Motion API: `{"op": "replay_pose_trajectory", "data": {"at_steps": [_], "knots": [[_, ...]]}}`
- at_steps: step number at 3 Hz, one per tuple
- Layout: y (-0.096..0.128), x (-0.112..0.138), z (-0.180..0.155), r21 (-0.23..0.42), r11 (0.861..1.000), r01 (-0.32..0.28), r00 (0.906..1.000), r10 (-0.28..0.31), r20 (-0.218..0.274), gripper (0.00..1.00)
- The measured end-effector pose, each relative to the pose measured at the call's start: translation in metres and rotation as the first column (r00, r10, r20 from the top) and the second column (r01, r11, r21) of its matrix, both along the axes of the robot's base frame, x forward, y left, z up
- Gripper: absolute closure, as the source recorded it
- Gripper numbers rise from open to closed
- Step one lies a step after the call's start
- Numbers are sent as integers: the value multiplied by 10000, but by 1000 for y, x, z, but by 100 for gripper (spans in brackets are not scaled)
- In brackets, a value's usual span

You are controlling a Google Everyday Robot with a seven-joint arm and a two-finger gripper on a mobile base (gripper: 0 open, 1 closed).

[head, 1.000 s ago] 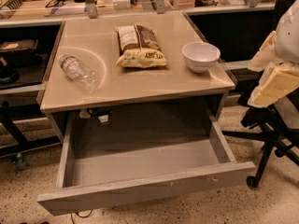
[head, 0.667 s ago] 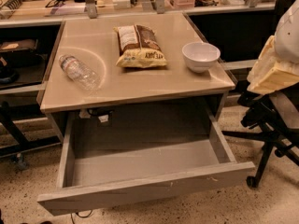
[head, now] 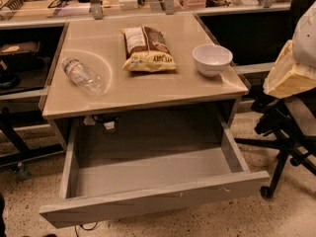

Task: Close top drawer

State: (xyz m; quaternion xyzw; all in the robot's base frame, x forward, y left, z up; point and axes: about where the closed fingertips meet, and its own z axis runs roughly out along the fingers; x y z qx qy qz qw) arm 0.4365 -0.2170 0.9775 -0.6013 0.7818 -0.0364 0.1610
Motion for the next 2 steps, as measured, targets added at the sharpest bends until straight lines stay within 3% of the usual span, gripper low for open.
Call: {"op": "replay_pose_trajectory", "data": {"at_steps": [1,2], "knots": [[0,-22,-14,108,9996,264,9994,-262,-244,100],[6,-73,-56,461,9951,873,9914,-823,-1022,100]]}}
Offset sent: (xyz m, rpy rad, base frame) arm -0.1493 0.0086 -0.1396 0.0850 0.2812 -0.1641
